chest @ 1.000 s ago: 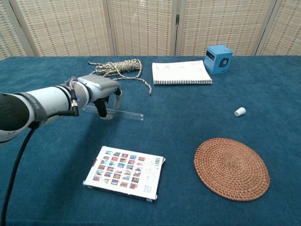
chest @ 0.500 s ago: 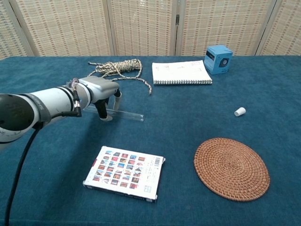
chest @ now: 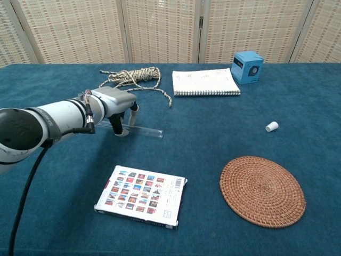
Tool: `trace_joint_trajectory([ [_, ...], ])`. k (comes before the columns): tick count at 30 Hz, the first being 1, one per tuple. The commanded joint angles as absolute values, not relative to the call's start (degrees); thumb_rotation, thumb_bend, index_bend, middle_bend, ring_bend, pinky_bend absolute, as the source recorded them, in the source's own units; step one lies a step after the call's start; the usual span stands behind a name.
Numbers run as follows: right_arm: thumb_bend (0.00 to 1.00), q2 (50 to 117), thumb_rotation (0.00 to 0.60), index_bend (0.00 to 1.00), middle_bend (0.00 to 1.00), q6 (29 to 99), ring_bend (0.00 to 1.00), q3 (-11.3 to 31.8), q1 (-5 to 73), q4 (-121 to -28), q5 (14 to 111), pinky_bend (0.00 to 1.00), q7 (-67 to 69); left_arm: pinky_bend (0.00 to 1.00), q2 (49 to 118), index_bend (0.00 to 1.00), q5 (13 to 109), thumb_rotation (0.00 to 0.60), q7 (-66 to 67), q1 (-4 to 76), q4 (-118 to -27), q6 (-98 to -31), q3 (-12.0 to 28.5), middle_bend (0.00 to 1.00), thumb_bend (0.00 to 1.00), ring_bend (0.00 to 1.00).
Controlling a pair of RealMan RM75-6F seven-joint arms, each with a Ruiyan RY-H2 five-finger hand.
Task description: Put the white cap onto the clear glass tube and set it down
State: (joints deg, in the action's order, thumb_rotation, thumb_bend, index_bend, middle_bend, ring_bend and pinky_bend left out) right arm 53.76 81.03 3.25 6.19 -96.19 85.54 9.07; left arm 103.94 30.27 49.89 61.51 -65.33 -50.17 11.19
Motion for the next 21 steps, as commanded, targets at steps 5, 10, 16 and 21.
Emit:
trace_joint_trajectory([
  [5, 0.55, 53.6, 0.6, 0.32, 0.55, 81.5, 0.42, 3.4, 5.9, -96.2, 85.4, 0.62, 9.2, 1.0, 103.8, 0.57, 31.6, 0.6, 47.4, 60.8, -65.5, -50.8, 11.7, 1.0, 0.36, 0.9],
  [10, 0.55, 52.9, 0.6, 0.32, 0.55, 82.0, 0.42, 3.6, 5.6, -96.6, 85.0, 0.62, 8.8, 1.0, 101.3, 0.6, 34.7, 0.6, 43.0, 58.6, -68.6, -51.4, 11.9, 1.0, 0.36, 0.9],
  [16, 0.55, 52.7, 0.6, 0.32, 0.63, 81.5, 0.58, 3.9, 6.1, -98.0, 85.0, 0.63, 7.1, 1.0, 96.4, 0.6, 37.8, 0.6, 37.8, 55.4, -75.8, -53.4, 12.4, 1.0, 0.36, 0.9],
  [21, 0.7, 52.4, 0.6, 0.32, 0.76, 77.4, 0.78, 4.7, 8.9, -98.9, 83.9, 0.75, 2.7, 1.0, 91.4, 0.6, 39.6, 0.6, 34.6, 52.9, -83.3, -54.1, 12.1, 1.0, 0.36, 0.9],
])
